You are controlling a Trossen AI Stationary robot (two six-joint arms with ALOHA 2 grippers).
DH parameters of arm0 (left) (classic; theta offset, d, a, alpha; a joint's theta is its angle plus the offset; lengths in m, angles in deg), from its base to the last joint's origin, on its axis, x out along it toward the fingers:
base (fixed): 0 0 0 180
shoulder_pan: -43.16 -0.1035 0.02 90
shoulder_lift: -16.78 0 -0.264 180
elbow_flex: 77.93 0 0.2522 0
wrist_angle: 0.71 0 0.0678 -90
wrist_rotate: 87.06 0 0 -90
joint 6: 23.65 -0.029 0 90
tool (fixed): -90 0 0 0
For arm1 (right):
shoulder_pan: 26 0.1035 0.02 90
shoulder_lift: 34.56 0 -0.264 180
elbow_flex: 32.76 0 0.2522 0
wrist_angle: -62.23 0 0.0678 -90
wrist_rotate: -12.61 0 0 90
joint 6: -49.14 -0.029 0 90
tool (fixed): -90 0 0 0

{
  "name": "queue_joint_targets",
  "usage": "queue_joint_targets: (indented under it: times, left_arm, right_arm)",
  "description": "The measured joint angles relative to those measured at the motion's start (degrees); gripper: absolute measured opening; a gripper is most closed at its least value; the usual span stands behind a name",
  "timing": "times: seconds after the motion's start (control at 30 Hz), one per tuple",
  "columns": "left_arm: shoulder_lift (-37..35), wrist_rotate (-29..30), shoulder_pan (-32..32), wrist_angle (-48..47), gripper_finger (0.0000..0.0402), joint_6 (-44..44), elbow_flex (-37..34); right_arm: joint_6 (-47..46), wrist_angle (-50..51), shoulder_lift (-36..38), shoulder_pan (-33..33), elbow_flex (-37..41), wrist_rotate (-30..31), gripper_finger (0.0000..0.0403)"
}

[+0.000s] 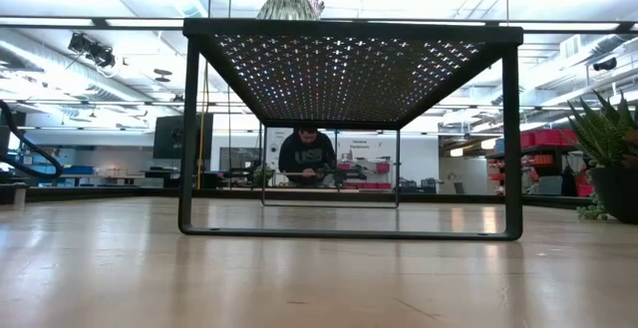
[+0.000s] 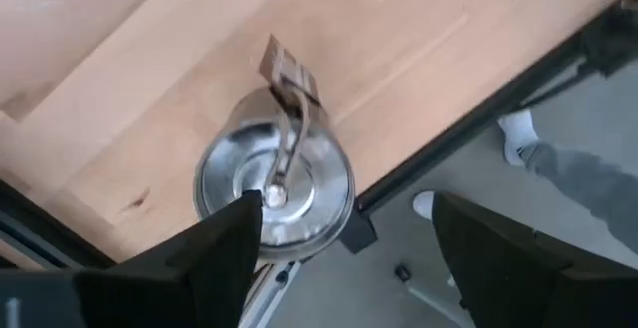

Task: Pick & Place candle stick holders
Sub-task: Put the brown scented candle on the shelf

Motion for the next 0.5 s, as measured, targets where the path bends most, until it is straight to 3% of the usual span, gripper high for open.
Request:
queue_joint_targets:
  times: [0.17,0.5]
  left_arm:
    - [1.1,-0.8,-1.1,-0.4,0.0315,-0.1,0.0]
    - [3.8,-8.3,-1.0,-4.9,0.0338,-1.0,0.0]
  right_arm:
    - [1.6,0.0,0.0,0.0,0.0,0.0,0.0197]
    - [1.7,0.3,0.0,0.0,0.0,0.1,0.0197]
